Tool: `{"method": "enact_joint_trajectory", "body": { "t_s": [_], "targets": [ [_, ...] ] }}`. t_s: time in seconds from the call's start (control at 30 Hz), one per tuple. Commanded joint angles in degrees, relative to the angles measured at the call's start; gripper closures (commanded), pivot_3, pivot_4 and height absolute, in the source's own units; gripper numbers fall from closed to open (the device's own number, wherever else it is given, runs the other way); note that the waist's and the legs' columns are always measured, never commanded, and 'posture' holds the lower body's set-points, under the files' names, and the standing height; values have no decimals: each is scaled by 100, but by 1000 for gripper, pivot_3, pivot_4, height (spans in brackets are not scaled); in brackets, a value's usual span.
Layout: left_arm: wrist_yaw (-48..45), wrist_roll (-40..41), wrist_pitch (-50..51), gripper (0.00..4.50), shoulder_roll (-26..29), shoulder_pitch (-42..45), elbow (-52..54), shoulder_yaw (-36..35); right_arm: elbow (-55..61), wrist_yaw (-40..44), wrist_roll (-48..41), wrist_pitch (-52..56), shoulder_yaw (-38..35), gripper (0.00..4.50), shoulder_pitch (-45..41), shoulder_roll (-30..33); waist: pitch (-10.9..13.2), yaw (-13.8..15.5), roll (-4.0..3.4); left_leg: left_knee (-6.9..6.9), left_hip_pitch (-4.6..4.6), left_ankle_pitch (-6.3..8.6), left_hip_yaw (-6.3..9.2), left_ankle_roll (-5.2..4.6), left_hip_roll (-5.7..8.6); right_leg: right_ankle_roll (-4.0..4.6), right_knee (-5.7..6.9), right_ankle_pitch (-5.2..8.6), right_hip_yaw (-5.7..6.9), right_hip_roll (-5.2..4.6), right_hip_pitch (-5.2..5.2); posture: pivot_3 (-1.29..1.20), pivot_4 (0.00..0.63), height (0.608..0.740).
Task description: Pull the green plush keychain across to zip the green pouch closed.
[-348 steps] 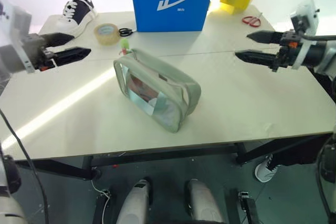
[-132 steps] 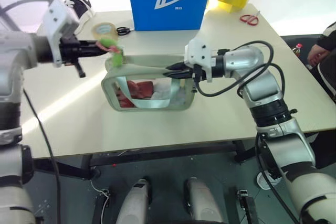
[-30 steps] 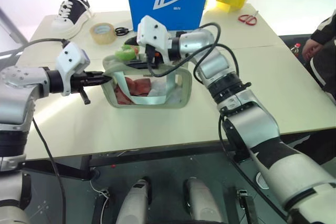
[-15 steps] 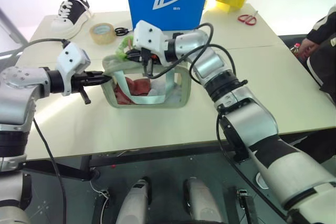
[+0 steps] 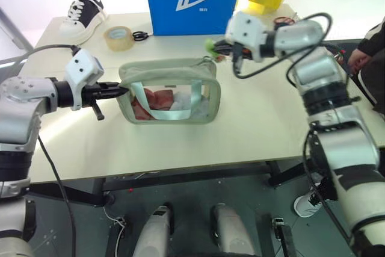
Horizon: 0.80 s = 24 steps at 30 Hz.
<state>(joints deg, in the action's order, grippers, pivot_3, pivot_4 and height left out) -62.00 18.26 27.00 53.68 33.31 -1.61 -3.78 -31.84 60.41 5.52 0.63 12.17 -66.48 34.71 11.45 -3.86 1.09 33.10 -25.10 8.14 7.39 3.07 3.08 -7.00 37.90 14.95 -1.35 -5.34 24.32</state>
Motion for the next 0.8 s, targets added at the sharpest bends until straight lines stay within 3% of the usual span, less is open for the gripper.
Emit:
{"method": "enact_joint_trajectory", "body": {
  "t_s": [0.03,0.13,0.27,0.4,0.6,0.77,0.8],
  "targets": [
    [-31,16,-2,4500,109,-55,64,-132,736,-315,45,547,-438,4436,431,471,0,3,0,1,0,0,0,0,0,0,0,0,0,0,0,0,150,740],
    [-23,2,-8,4500,101,-34,29,-118,996,-830,113,947,-629,4436,1123,623,-2,13,3,2,0,0,-1,0,0,0,0,0,0,-1,-3,0,150,740],
    [-13,5,-4,4500,81,-9,29,-70,1369,-1415,38,1504,-719,4436,1959,353,-2,15,2,3,1,0,-2,-1,0,1,0,1,0,-2,-6,0,150,740],
    [-30,-18,-14,4500,59,105,-42,-1,1922,-1853,-272,2136,-645,4436,2731,-493,-4,4,5,3,2,0,-1,-1,-1,1,1,1,0,-1,-7,0,150,740],
    [-77,-48,-45,4500,50,193,-97,64,2266,-2310,-394,2593,-511,4436,2776,-1360,-3,2,3,4,4,0,0,-1,0,1,1,1,0,-1,-9,0,150,740],
    [-82,-61,-45,4500,55,205,-93,58,2472,-2205,-446,2674,-464,4436,2790,-1285,-3,1,4,4,4,0,1,-1,0,1,0,1,1,-1,-10,0,150,740],
    [-75,-71,-52,4500,59,205,-111,49,2501,-2150,-470,2672,-500,4181,2775,-1201,-3,1,4,4,4,0,1,-1,0,1,0,1,1,-1,-10,0,150,740]
  ]
}}
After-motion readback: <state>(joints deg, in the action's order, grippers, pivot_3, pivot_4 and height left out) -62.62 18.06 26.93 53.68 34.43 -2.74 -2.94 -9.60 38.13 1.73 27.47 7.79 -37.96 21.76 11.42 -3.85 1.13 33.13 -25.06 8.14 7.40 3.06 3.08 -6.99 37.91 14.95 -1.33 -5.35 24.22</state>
